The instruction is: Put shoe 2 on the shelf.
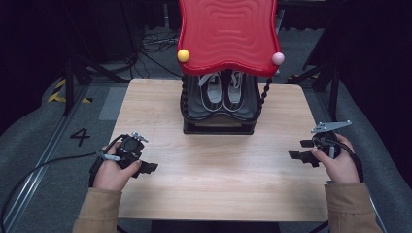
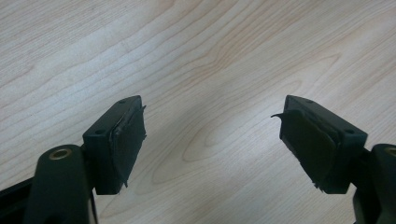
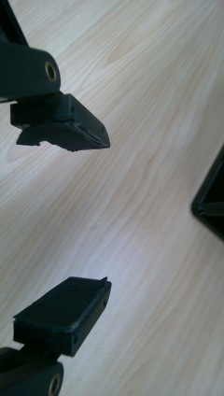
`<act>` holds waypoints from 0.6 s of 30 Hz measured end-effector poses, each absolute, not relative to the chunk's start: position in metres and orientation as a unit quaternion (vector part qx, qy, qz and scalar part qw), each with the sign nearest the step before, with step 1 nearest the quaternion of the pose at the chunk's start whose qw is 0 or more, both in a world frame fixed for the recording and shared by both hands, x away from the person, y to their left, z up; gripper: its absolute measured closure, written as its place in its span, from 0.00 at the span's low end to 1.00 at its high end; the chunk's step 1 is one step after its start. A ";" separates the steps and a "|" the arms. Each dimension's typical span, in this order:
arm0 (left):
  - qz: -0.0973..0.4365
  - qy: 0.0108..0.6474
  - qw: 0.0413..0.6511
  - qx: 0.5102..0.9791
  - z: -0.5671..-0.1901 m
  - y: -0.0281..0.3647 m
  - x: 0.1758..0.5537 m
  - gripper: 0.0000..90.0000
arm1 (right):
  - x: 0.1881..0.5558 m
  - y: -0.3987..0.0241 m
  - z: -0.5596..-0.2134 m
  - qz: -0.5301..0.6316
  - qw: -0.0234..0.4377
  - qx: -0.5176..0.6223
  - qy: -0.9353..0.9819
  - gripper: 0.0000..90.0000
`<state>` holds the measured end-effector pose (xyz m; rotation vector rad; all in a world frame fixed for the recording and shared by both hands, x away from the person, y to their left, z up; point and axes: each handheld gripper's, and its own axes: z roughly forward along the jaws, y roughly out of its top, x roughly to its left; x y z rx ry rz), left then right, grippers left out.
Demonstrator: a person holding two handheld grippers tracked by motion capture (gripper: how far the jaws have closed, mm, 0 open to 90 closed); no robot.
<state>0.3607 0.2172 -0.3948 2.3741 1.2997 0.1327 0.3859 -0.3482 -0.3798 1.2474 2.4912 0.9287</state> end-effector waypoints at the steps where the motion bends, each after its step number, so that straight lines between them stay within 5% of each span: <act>1: 0.052 0.470 0.209 0.856 -0.396 0.218 0.361 0.25 | 0.387 -0.351 -0.384 0.307 0.099 0.423 0.847 0.29; 18: 0.039 0.487 0.169 0.856 -0.423 0.231 0.372 0.25 | 0.400 -0.387 -0.447 0.250 0.080 0.430 0.864 0.24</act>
